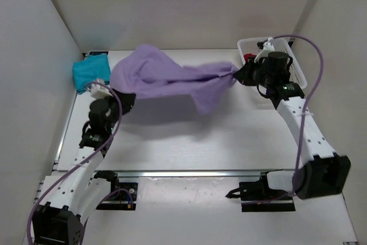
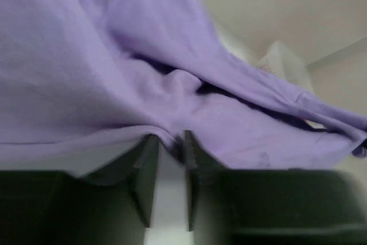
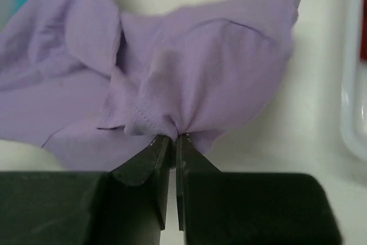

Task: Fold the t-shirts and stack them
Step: Flatten out the tshirt

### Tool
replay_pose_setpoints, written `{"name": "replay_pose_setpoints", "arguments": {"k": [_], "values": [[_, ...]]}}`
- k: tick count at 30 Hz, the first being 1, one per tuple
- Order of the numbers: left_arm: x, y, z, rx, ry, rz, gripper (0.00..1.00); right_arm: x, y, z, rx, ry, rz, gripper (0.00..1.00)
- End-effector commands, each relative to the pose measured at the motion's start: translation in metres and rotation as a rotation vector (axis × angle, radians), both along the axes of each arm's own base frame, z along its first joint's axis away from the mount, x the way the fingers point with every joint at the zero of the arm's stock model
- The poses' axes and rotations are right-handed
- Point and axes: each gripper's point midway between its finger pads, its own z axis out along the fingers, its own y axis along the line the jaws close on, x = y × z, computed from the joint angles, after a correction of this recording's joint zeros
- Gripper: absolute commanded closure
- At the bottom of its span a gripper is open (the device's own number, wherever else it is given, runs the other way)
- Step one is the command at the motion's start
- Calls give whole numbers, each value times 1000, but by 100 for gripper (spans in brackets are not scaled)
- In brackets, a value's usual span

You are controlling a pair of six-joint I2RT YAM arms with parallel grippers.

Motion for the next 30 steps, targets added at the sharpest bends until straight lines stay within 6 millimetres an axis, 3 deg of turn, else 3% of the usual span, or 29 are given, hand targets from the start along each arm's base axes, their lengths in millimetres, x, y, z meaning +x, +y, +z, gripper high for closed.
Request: {"name": "replay_pose_setpoints", "arguments": {"k": [1, 4, 5, 7, 9, 11, 12, 13, 14, 15, 17, 19, 20, 22, 23, 25, 27, 30], "values": [[-10, 6, -92, 52, 194, 53, 61, 35, -15, -50, 67, 90, -48, 99], [-5, 10, -115, 40, 268, 33, 44, 64, -23, -117, -7, 275, -109, 100], [-3, 15, -116, 23, 279, 37, 43, 72, -23, -110, -16, 268, -120, 99], [3, 27, -118, 20, 292, 59, 45, 80, -24, -134, -35, 337, -145, 94], [4, 33, -125, 24, 326, 73, 47, 83, -27, -137, -43, 348, -169, 80], [1, 31, -141, 22, 366, 65, 50, 79, -25, -127, -33, 320, -183, 70], [1, 33, -145, 11, 375, 71, 50, 73, -26, -131, -28, 333, -195, 64], [-2, 35, -156, 8, 404, 73, 51, 72, -28, -118, -24, 285, -213, 62], [-5, 36, -169, -10, 443, 70, 58, 62, -25, -112, -20, 268, -220, 56], [-7, 34, -174, -24, 464, 55, 75, 53, -26, -120, -33, 273, -230, 51], [-13, 46, -184, -25, 493, 89, 93, 41, -31, -107, -48, 216, -277, 47], [-16, 57, -190, -1, 516, 137, 98, 30, -39, -113, -53, 205, -320, 47], [-18, 64, -191, -7, 526, 165, 95, 27, -33, -101, -28, 166, -305, 47], [-28, 69, -201, -29, 571, 179, 82, 10, -19, -115, 4, 174, -271, 47], [-34, 74, -208, -47, 598, 190, 83, 7, -14, -110, 29, 153, -261, 47], [-44, 87, -217, -63, 629, 245, 80, -6, 3, -122, 30, 164, -205, 47], [-54, 96, -227, -72, 658, 290, 69, -18, 26, -121, 38, 156, -139, 47], [-58, 94, -232, -70, 685, 297, 60, -33, 49, -125, 37, 151, -55, 47]]}}
